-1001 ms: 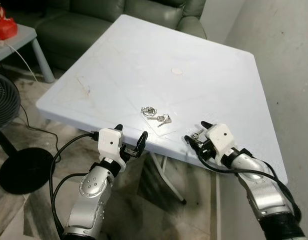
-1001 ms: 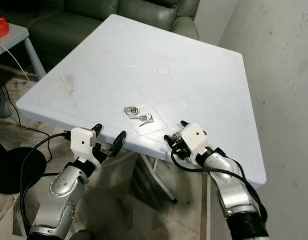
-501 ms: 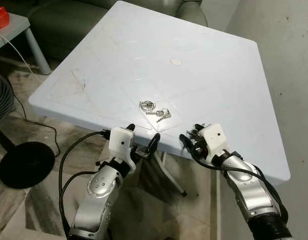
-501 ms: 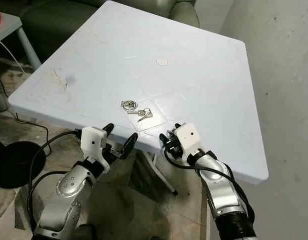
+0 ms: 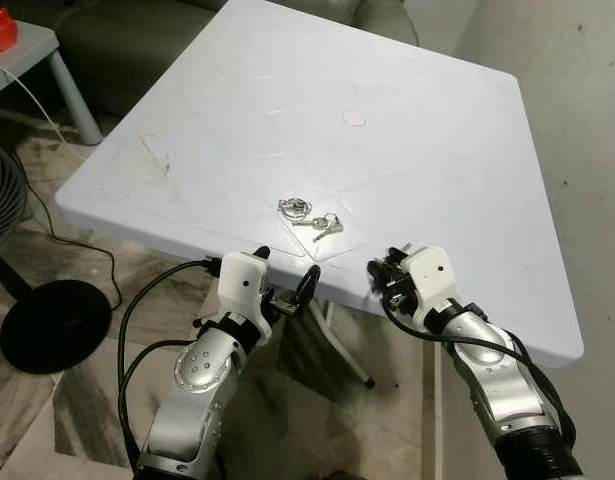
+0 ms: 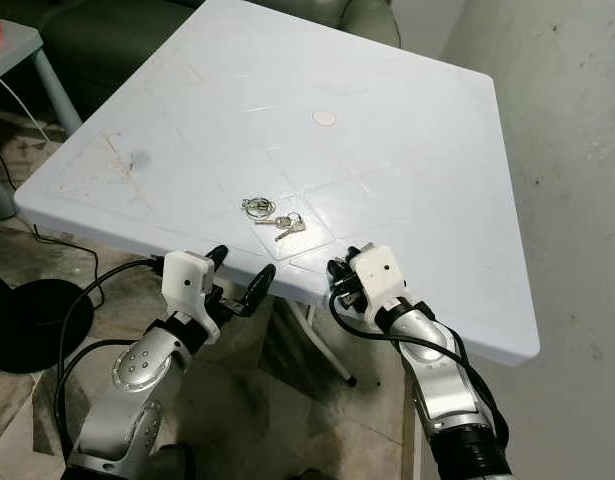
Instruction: Hang keys on a hook
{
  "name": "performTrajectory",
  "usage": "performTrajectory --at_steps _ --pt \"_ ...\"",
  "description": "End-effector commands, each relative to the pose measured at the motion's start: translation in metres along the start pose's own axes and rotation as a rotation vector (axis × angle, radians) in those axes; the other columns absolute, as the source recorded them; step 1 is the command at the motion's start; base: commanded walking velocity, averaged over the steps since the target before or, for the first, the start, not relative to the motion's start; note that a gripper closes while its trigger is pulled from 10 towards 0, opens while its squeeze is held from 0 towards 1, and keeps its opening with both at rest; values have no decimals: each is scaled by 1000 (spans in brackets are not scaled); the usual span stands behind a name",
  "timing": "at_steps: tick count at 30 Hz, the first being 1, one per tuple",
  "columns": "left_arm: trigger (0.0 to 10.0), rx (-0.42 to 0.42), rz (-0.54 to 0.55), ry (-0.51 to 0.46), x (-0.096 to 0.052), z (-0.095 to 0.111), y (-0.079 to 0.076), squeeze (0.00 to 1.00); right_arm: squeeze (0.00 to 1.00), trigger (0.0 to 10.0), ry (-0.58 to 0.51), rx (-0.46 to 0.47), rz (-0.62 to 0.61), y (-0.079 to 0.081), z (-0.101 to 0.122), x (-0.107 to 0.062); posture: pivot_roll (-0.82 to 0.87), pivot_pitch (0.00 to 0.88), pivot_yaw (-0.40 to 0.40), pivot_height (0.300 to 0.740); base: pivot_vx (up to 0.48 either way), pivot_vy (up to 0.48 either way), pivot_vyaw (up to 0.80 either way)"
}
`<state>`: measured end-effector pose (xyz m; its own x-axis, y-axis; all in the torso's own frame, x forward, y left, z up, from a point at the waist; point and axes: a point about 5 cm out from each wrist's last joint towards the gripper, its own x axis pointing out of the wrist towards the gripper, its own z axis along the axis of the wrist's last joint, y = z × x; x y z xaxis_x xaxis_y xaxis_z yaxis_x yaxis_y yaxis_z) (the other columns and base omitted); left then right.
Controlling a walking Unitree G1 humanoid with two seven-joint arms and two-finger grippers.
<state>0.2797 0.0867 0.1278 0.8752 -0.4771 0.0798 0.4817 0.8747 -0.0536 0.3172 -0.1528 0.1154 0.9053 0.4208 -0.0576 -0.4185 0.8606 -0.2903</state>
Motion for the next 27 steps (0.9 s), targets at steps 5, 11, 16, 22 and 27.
performTrajectory --at_steps 5,11,16,22,27 --pt "10000 3 -5 -5 2 3 -4 0 0 0 47 5 -57 -12 -10 -6 65 218 -172 711 0 0 0" --pt "10000 -2 -3 -11 3 4 -4 0 0 0 40 13 -78 -15 -7 -3 63 216 -171 711 0 0 0" --pt "10000 -2 -3 -14 5 5 -3 0 0 0 -3 22 -91 -16 1 -1 60 210 -169 711 0 0 0" --pt "10000 1 -2 -19 8 6 -3 0 0 0 -44 44 -126 -23 10 2 58 200 -167 711 0 0 0" --pt "10000 6 -5 -28 13 8 -2 0 0 0 -90 71 -155 -28 20 5 54 178 -161 711 0 0 0"
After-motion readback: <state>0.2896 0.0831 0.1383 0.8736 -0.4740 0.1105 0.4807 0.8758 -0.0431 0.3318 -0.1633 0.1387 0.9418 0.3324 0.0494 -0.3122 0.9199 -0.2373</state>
